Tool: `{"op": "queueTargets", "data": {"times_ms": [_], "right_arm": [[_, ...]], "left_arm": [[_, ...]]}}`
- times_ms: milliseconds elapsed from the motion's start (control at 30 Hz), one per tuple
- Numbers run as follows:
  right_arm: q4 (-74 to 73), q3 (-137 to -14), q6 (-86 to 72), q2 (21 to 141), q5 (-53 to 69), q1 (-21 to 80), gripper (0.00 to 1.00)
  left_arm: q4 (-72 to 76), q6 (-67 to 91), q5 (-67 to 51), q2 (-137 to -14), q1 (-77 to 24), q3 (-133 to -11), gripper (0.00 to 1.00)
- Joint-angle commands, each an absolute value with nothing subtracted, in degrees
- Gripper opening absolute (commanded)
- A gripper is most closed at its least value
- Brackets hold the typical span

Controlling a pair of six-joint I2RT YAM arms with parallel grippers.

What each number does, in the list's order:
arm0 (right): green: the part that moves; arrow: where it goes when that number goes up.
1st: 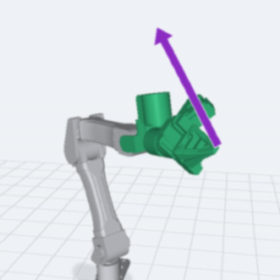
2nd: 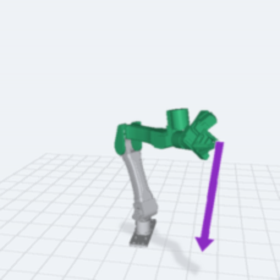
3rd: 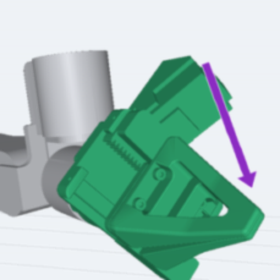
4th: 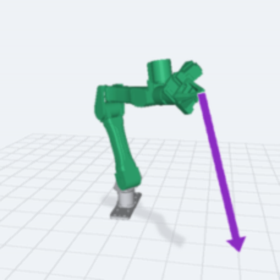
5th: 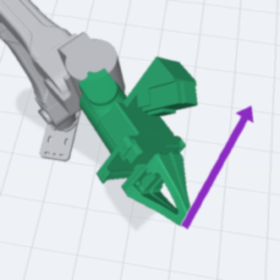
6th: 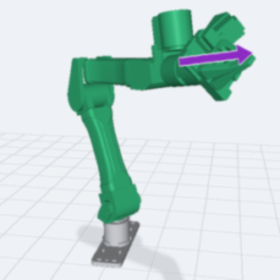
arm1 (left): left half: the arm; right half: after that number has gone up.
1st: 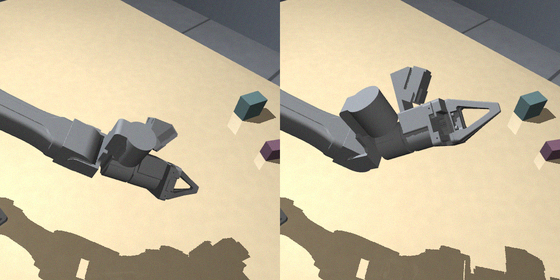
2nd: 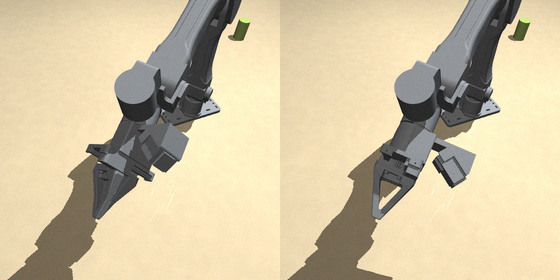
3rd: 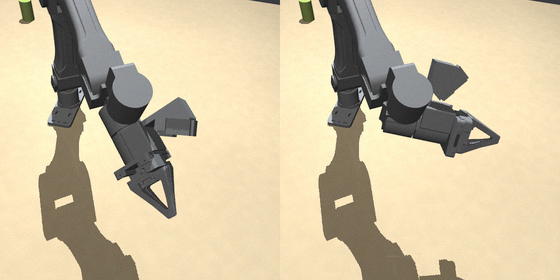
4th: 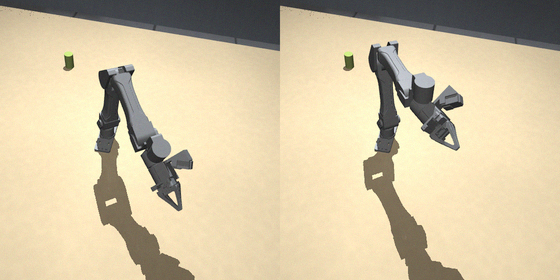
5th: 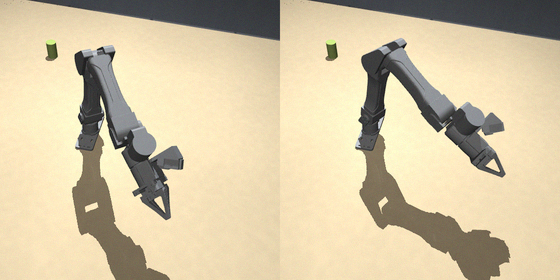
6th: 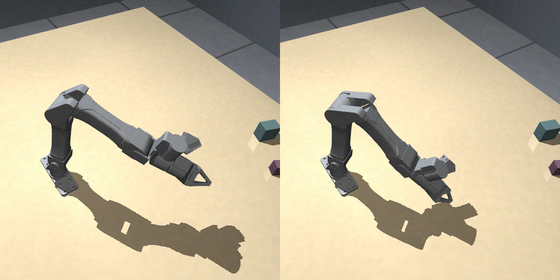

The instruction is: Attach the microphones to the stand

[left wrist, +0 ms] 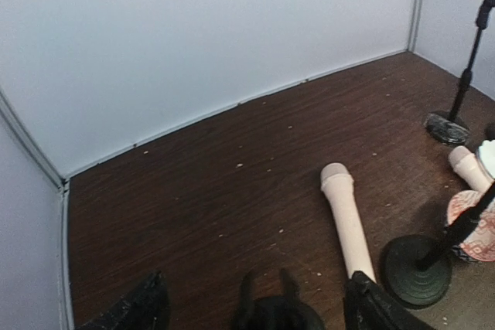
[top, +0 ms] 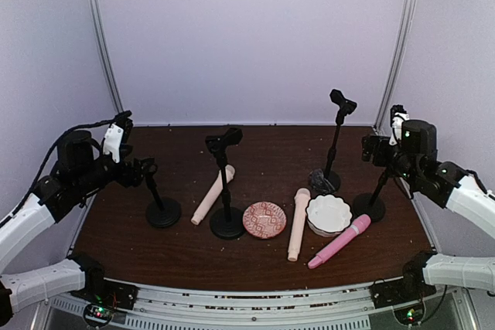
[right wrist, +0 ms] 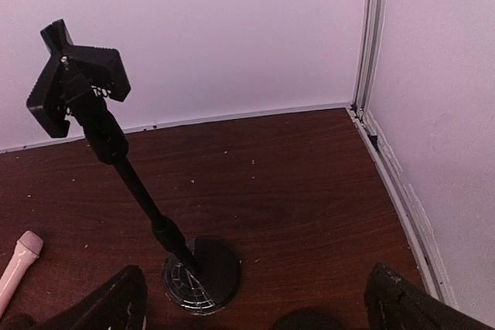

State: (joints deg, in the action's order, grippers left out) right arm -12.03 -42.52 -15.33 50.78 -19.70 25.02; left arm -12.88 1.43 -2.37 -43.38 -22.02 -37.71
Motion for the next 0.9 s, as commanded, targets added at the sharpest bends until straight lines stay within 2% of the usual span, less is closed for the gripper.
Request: {"op": "queueTargets", "data": {"times_ms": [0, 167, 400, 567, 700, 867], "right_arm": [[-9.61, -39.49, -15.96, 47.31, -9.64, 24.18, 1.00], [-4.67, -36.41, -13.74, 44.27, 2.25, 25.06, 0.98], [-5.46, -40.65, -9.70, 49.14, 6.98, 31.93, 0.88], [-1.55, -42.35, -7.76, 54.70, 7.41, 39.85, 0.82], [5.13, -42.44, -8.41, 59.32, 11.55, 42.97, 0.79], [9.38, -43.81, -8.42, 63.71, 14.89, 45.18, 0.75]], "left_arm": [[-7.86, 1.20, -12.71, -41.79, -24.27, -37.02, 0.79], [-6.19, 0.55, -12.93, -41.69, -29.50, -37.45, 0.78], [-5.52, -1.48, -7.49, -40.52, -33.40, -39.34, 0.77], [-10.74, -4.87, -6.50, -39.42, -36.55, -47.01, 0.74], [-14.88, -6.25, -7.45, -42.63, -40.74, -53.73, 0.67], [-8.98, -4.58, -5.40, -45.80, -48.71, -49.24, 0.64]]}}
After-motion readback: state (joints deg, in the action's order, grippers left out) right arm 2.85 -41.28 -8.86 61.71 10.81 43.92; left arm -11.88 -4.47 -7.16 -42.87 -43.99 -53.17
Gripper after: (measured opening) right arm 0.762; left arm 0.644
